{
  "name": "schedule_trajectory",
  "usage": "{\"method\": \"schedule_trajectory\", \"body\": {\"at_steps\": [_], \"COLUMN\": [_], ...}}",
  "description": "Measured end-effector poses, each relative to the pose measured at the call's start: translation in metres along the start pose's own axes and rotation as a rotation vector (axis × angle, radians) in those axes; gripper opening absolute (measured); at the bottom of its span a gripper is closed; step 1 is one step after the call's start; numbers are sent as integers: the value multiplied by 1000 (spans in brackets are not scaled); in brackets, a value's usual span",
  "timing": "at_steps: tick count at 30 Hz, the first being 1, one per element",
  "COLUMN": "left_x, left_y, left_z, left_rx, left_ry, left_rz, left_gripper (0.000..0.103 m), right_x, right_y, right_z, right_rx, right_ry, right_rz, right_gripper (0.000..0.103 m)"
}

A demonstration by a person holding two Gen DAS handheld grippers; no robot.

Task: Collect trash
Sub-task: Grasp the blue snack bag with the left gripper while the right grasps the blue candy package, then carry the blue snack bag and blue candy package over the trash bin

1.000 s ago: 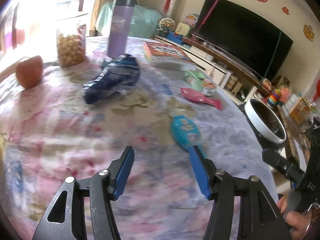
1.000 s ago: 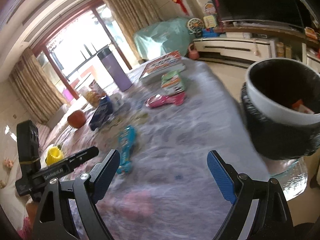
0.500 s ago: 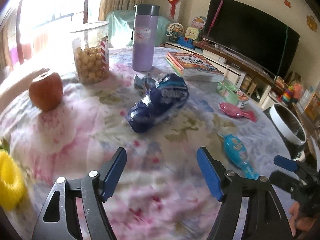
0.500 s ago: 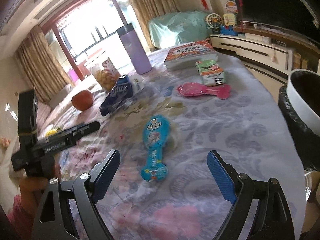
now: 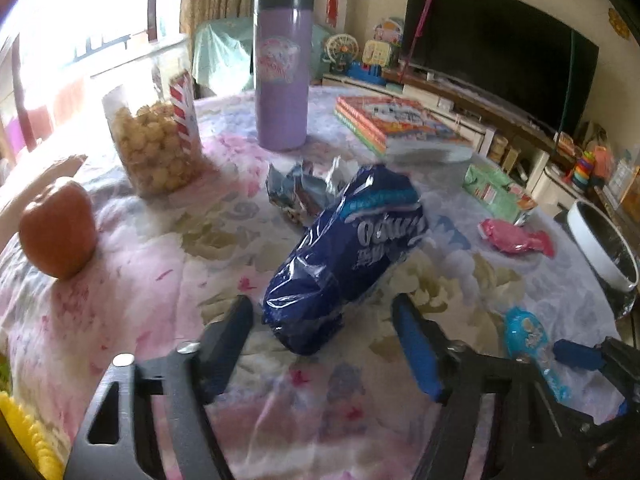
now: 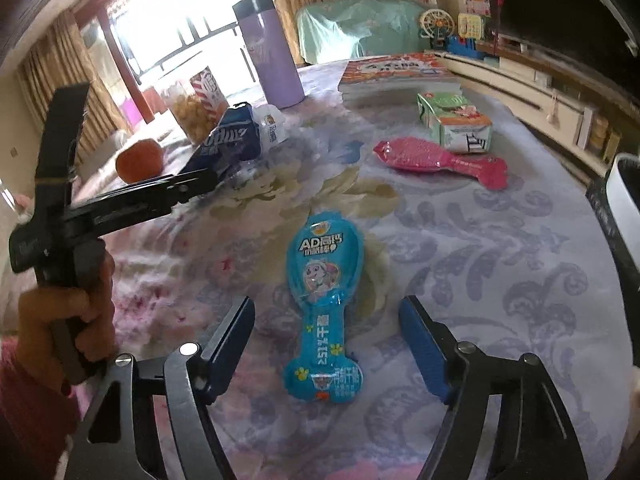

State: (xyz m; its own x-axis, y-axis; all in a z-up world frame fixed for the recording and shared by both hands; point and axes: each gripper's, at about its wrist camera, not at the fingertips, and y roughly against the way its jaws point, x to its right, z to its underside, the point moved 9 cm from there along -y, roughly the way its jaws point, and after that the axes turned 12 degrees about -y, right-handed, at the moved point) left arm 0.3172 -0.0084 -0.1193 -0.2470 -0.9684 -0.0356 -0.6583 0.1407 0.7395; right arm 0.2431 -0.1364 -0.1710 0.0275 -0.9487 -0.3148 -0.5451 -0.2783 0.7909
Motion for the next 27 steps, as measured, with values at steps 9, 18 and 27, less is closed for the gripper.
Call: {"method": "schedule_trajectory", "body": {"at_steps": [9, 18, 27], "left_x": [5, 29, 49], "left_y": [-7, 25, 45], "left_z": [4, 26, 43], "left_rx": [-13, -1, -5], "left_ry": [9, 58, 74], "left_rz": [26, 79, 108], "left_gripper": [26, 23, 23], "right_x": [0, 11, 21], "right_y": [-1, 17, 20], "right_z": [-2, 2, 8], "right_rx": [8, 26, 8], "right_ry": [26, -35, -68], "right_rz": [-1, -52, -49], "right_gripper": [32, 32, 37]}}
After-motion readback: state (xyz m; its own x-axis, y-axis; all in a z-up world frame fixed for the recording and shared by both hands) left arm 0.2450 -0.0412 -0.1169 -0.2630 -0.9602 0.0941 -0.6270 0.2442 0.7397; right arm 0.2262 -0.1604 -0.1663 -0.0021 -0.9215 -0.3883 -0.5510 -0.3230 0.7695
